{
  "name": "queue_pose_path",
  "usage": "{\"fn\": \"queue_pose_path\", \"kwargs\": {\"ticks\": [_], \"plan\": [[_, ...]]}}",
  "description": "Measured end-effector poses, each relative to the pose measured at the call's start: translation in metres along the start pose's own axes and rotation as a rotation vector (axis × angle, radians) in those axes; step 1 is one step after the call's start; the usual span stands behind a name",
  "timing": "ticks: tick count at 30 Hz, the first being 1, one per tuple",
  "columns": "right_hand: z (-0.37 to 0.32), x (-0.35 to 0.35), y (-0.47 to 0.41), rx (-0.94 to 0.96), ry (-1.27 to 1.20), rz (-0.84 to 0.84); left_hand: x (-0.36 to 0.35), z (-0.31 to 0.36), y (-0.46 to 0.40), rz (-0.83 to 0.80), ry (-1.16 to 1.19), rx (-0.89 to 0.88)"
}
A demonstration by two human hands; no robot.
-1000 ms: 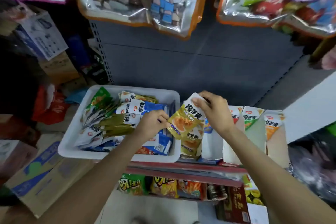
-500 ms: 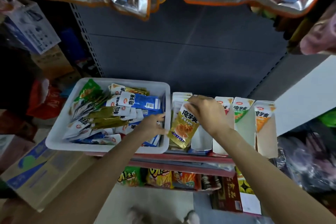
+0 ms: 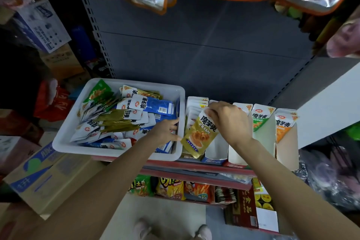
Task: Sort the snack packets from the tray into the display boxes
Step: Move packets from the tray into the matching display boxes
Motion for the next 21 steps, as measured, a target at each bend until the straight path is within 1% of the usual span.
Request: {"fn": "queue_pose_path", "kwargs": {"ticks": [4,10,14,17,19,21], "plan": [[0.01,0.001,-0.003,0.003,-0.061,0.037,-0.001,-0.002,0.0,-0.001,0.013,0.01],[-0.014,-0.024,0.001,0.108,-0.114,-0.014,-0.001,-0.001,-0.001,-0.014,0.021,0.02],[-0.032,-0.049,0.006,0.198,-0.019,-0.146,-0.002,-0.002,-0.001,-0.011,0.015,0.019],[-0.039,-0.062,0.008,0.23,0.043,-0.228,-0.002,-0.001,0.0,0.0,0.013,0.023],[-0.041,-0.066,0.01,0.241,0.077,-0.241,-0.002,0.0,0.001,0.005,0.023,0.02],[-0.042,-0.064,0.009,0.248,0.093,-0.215,-0.002,0.0,0.001,0.013,0.02,0.021]]}}
Point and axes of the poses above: each hand's wrist, its own y-axis away from the middle knuckle, its own x-axis out of the back of the hand, z = x × y, the point moved 7 cm from there along -y, towards the middle knuckle, and after that the axes turned 3 degrees about z, right-handed, at the moved point
